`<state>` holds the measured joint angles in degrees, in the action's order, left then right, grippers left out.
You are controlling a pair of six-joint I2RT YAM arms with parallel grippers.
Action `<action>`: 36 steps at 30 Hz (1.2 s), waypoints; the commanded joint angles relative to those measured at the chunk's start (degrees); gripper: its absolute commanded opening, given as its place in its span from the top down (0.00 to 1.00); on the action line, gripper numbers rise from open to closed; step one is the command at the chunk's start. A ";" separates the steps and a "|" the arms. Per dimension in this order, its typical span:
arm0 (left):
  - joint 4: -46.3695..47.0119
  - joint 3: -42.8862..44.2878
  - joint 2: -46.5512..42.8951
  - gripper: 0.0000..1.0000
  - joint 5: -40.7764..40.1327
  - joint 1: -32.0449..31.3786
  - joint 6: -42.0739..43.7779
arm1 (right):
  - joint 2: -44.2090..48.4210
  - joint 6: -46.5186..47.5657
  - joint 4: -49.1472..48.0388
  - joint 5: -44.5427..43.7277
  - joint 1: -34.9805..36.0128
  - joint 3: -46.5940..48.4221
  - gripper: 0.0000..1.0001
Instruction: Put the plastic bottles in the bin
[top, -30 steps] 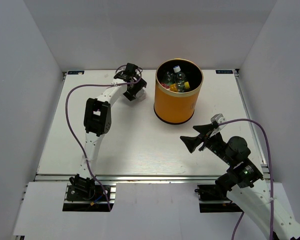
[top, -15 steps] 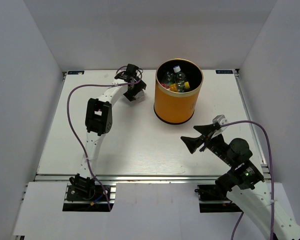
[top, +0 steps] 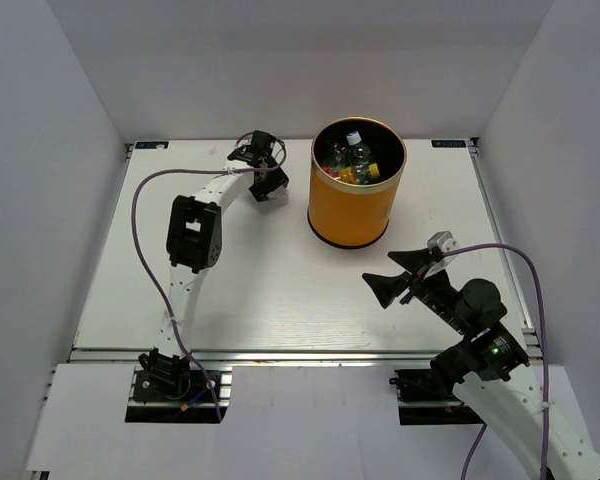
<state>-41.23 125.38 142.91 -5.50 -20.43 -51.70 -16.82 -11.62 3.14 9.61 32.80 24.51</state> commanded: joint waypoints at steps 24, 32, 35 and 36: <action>51.93 -40.84 -54.50 1.00 36.68 -3.74 33.34 | -2.52 0.10 -2.52 -3.54 0.16 -0.61 1.00; 52.04 -30.29 -42.73 1.00 43.82 -8.92 32.81 | -2.52 -0.07 -2.52 -4.42 0.08 -0.87 1.00; 52.57 -28.27 -39.91 1.00 42.07 -11.21 33.42 | -2.60 -0.07 -2.52 -4.16 0.16 -1.22 1.00; 51.35 -26.35 -39.03 0.99 40.93 -12.09 34.12 | -2.43 -0.07 -2.43 -4.16 0.08 -1.22 1.00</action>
<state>9.08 94.21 104.68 34.30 -30.63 -18.46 -19.38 -11.62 2.92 6.13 32.80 23.51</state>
